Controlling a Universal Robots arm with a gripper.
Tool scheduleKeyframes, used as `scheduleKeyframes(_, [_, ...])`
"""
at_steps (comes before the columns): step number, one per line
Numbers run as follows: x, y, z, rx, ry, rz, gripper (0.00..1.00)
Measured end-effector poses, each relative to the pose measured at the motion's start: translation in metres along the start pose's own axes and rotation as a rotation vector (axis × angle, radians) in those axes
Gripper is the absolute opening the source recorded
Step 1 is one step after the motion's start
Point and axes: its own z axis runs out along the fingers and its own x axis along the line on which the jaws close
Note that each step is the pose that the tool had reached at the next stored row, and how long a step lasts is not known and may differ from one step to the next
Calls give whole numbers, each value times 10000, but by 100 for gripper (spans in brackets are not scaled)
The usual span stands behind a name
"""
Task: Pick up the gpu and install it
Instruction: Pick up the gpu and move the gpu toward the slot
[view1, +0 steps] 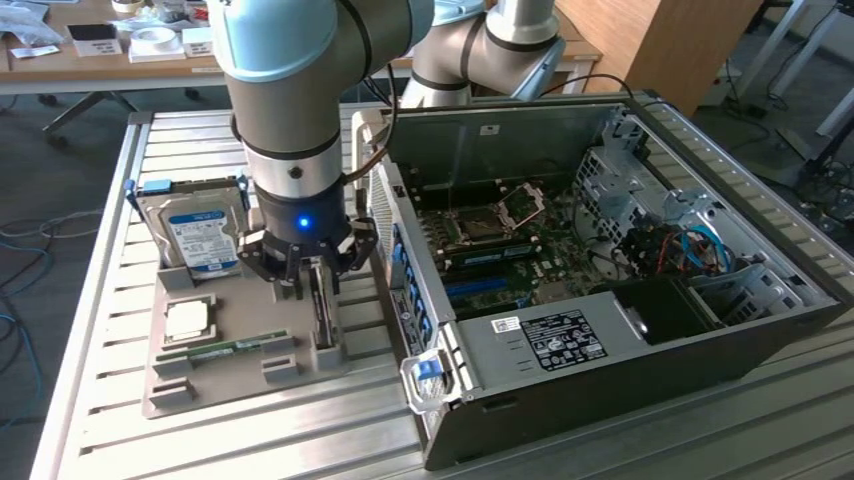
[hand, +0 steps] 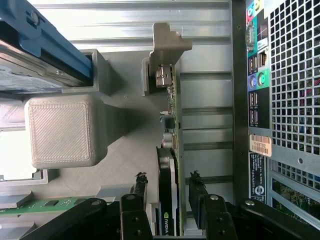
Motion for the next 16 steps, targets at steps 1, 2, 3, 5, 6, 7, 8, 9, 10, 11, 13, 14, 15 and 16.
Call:
scheduleKeyframes(1, [1,1,2,0,0,0,47])
scheduleKeyframes(2, [1,2,6,-1,-1,1,47])
scheduleKeyframes(3, [2,3,9,1,1,0,47])
scheduleKeyframes(5, [2,4,14,1,1,-1,47])
scheduleKeyframes(6, [2,4,19,-1,0,0,47])
scheduleKeyframes(7, [2,4,18,2,1,0,47])
scheduleKeyframes(8, [2,4,18,2,1,0,47])
scheduleKeyframes(9, [2,4,18,2,1,0,47])
scheduleKeyframes(10, [2,4,18,2,1,0,47])
scheduleKeyframes(11, [2,4,18,2,2,0,47])
scheduleKeyframes(13, [2,4,19,2,1,0,47])
scheduleKeyframes(14, [2,4,19,2,1,0,47])
scheduleKeyframes(15, [2,4,19,2,1,0,47])
scheduleKeyframes(16, [2,4,19,1,0,0,47])
